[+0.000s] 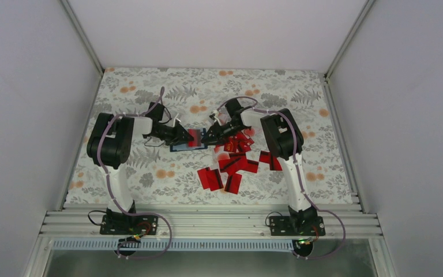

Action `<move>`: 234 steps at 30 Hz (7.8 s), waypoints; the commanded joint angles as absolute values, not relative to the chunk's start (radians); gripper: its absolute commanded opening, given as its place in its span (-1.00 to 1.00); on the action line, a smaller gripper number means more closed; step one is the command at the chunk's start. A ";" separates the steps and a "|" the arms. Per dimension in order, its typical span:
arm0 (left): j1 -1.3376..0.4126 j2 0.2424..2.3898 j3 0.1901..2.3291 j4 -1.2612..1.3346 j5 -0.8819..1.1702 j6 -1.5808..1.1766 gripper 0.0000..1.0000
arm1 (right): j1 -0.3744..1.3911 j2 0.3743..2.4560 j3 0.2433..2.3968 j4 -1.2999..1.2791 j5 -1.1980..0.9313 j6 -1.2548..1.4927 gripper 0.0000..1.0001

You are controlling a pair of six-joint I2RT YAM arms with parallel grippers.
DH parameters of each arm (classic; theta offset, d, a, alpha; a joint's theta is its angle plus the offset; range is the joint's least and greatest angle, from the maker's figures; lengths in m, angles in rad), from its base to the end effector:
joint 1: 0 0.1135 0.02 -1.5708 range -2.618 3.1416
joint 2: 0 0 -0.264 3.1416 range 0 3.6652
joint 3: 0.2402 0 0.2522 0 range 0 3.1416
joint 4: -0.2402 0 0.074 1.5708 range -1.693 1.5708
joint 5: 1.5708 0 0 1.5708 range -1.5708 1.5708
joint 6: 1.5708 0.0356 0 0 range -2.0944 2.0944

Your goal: Put the credit cards into the card holder

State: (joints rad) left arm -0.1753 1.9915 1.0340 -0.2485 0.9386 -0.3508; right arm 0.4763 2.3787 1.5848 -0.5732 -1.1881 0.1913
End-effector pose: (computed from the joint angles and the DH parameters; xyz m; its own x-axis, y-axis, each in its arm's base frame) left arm 0.3414 -0.0896 0.0999 -0.9967 -0.0297 -0.0760 0.0468 0.5553 -0.8304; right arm 0.3786 0.2325 0.0778 -0.9187 -0.3941 -0.0259 -0.1663 0.3267 0.9304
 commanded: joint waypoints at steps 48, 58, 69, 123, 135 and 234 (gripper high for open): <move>-0.359 1.964 1.297 -0.662 0.611 -0.525 -0.03 | 0.486 2.361 1.469 -0.533 -1.022 0.211 -0.28; -0.352 1.919 1.283 -0.703 0.532 -0.468 0.01 | 0.486 2.301 1.485 -0.586 -0.978 0.199 -0.27; -0.335 1.846 1.247 -0.697 0.483 -0.379 0.21 | 0.486 2.249 1.499 -0.607 -0.970 0.214 -0.25; -0.211 1.509 0.979 -0.662 0.262 -0.354 -0.19 | 0.638 2.388 1.832 -0.683 -0.990 0.327 -0.40; -0.184 1.378 0.877 -0.659 0.270 -0.377 -0.19 | 0.676 2.457 1.960 -0.735 -0.995 0.338 -0.24; -0.595 2.287 1.629 -0.501 0.790 -0.434 0.12 | 0.213 2.074 0.982 -0.329 -0.836 0.296 -0.73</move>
State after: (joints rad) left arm -0.5861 2.2459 1.6268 -0.5282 0.6872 -0.3882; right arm 0.2020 2.0018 1.0058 -0.3042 -0.9825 0.3222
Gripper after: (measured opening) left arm 0.561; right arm 0.136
